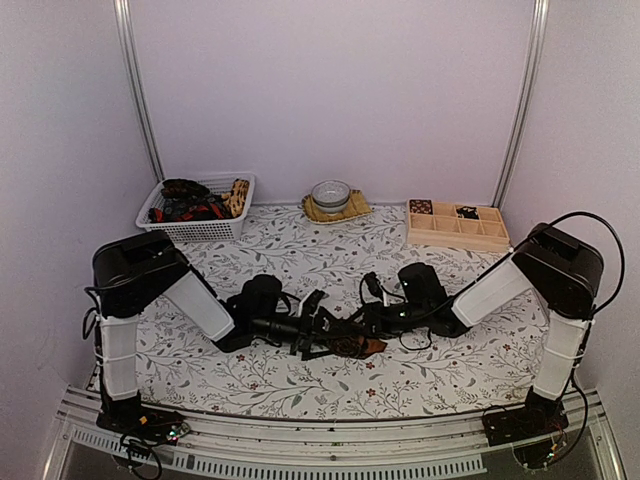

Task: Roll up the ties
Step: Roll the tie at the center of the board.

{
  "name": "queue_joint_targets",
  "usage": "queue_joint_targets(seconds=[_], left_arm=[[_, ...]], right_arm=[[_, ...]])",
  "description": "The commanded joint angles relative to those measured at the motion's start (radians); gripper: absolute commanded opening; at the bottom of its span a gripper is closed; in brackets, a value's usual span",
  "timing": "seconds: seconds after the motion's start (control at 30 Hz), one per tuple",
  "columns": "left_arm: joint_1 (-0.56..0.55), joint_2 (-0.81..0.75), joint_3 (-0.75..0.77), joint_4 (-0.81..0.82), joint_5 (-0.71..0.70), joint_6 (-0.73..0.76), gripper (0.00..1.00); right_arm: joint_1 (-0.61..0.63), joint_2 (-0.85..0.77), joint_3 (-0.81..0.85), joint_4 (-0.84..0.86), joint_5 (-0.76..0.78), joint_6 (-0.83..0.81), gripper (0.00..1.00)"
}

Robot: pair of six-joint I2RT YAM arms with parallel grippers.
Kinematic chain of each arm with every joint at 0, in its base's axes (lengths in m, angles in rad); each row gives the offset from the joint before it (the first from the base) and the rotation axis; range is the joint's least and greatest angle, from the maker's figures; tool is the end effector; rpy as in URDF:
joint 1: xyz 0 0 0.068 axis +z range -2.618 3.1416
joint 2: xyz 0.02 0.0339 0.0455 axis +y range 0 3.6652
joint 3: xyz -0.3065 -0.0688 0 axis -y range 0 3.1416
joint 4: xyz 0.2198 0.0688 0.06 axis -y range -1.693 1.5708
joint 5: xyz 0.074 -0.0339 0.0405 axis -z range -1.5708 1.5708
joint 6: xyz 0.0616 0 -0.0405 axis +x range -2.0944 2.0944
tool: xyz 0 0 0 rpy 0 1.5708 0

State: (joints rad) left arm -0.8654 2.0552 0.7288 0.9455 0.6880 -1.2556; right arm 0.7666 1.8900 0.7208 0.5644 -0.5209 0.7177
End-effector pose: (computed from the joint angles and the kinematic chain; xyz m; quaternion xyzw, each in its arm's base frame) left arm 0.2211 -0.3200 0.1408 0.0343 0.8015 -0.5968 0.0140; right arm 0.2396 0.2733 0.1532 -0.1405 0.8526 0.4714 0.1766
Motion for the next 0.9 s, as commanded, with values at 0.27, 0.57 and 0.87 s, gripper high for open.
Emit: queue_joint_targets(seconds=[0.27,0.57,0.87], left_arm=[[-0.01,0.035,0.066,-0.513,-0.147,0.192,0.87],[-0.052,0.057,0.202,-0.785,-0.282,0.332,0.86],[-0.085,0.087,0.31,-0.925,-0.386,0.438,0.79]], right_arm=[[0.031,-0.107,-0.076,-0.093,0.075,-0.014,0.49],[0.036,-0.164,-0.093,-0.108,0.113,-0.017,0.49],[0.042,-0.191,-0.097,-0.13,0.14,-0.027,0.49]])
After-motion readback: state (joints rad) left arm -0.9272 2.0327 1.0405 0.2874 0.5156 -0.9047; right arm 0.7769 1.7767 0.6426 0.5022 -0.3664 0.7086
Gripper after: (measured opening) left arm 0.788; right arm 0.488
